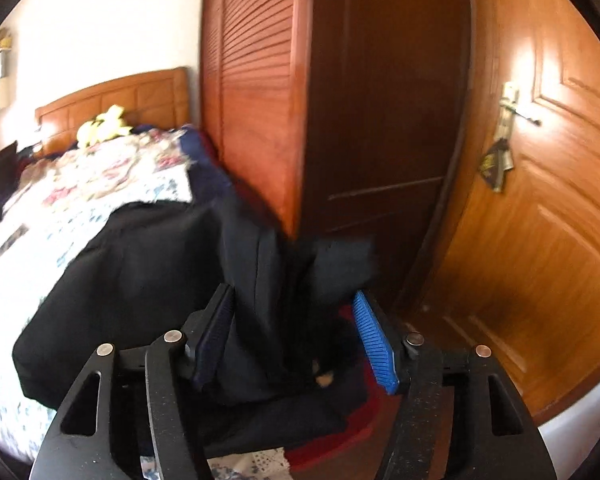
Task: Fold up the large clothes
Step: 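Carry the coat bundle onto the folded clothes stack with both tools, open left tool, then open the right tool and withdraw it from the coat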
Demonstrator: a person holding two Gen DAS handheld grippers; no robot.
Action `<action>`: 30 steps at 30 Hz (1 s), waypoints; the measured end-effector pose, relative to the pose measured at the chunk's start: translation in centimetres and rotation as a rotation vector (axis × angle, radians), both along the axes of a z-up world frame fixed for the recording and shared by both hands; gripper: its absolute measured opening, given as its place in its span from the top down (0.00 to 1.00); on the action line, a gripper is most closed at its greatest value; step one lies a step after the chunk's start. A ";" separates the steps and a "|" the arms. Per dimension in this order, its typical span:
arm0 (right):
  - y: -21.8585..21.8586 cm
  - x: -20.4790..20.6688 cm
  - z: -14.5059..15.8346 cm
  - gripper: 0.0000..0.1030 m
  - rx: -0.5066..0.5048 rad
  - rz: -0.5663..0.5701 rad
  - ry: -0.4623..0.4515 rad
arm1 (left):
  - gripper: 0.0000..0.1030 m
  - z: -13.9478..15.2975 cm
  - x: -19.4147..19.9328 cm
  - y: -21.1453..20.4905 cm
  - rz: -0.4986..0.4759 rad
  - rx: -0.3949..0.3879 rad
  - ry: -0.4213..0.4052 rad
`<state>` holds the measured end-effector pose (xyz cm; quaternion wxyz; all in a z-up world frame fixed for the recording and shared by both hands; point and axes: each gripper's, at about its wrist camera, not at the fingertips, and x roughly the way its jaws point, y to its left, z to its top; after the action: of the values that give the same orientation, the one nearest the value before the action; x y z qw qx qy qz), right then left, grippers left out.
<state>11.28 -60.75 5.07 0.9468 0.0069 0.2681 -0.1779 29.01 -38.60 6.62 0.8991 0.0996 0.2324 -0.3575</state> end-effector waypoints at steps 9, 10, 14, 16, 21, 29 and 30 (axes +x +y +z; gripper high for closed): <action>5.2 2.5 2.3 0.39 -0.021 0.165 -0.057 | 0.61 -2.7 -5.3 5.6 0.019 0.003 -0.011; 5.4 3.4 2.0 0.39 -0.016 0.174 -0.044 | 0.61 -2.7 -5.7 6.0 0.021 -0.003 -0.005; 4.1 7.0 0.0 0.39 0.008 0.123 0.050 | 0.61 -2.8 -7.4 7.5 0.018 -0.009 -0.005; 2.2 8.6 -1.4 0.43 0.053 0.062 0.142 | 0.61 -2.8 -8.3 8.2 0.022 -0.005 -0.011; 0.3 8.3 -3.6 0.43 0.135 0.035 0.211 | 0.61 -3.2 -10.0 11.1 0.054 -0.037 0.016; 3.7 4.5 0.1 0.41 0.045 -0.016 0.131 | 0.60 -3.8 -12.0 15.3 0.149 -0.026 0.020; 4.6 3.8 0.7 0.41 0.038 -0.004 0.111 | 0.60 -3.7 -12.4 15.9 0.157 -0.027 0.020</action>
<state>15.12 -56.12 5.82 0.9298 0.0157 0.3236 -0.1749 16.62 -22.68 2.90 0.9231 0.0655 0.2437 -0.2901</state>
